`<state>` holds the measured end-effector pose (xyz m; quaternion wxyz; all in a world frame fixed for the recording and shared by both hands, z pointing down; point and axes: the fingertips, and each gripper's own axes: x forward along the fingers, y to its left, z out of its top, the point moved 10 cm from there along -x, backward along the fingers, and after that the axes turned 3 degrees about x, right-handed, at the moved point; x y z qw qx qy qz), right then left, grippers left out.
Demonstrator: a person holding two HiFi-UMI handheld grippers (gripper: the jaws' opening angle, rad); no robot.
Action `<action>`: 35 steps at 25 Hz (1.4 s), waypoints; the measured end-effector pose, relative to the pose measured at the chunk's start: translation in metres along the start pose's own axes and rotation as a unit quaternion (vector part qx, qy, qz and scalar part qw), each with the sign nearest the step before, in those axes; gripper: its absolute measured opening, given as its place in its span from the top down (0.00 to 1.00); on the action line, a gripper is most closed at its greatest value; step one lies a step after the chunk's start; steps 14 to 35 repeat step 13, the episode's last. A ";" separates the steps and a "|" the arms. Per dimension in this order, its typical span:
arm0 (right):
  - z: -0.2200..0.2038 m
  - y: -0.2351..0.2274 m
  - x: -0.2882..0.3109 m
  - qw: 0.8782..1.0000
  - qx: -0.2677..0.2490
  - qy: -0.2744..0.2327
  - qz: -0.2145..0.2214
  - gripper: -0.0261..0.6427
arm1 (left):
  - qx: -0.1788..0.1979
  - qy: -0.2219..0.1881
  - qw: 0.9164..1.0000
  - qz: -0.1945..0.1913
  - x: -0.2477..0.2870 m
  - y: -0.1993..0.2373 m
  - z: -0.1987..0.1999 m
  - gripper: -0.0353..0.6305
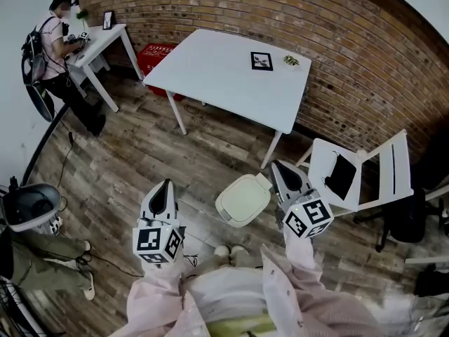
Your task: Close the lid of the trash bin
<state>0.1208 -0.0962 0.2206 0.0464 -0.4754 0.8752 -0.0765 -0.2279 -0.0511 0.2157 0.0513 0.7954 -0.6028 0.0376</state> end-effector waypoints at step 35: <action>0.000 0.004 0.001 1.000 -0.009 0.004 0.001 0.96 | 0.004 0.011 1.000 0.006 -0.006 0.002 -0.004 0.96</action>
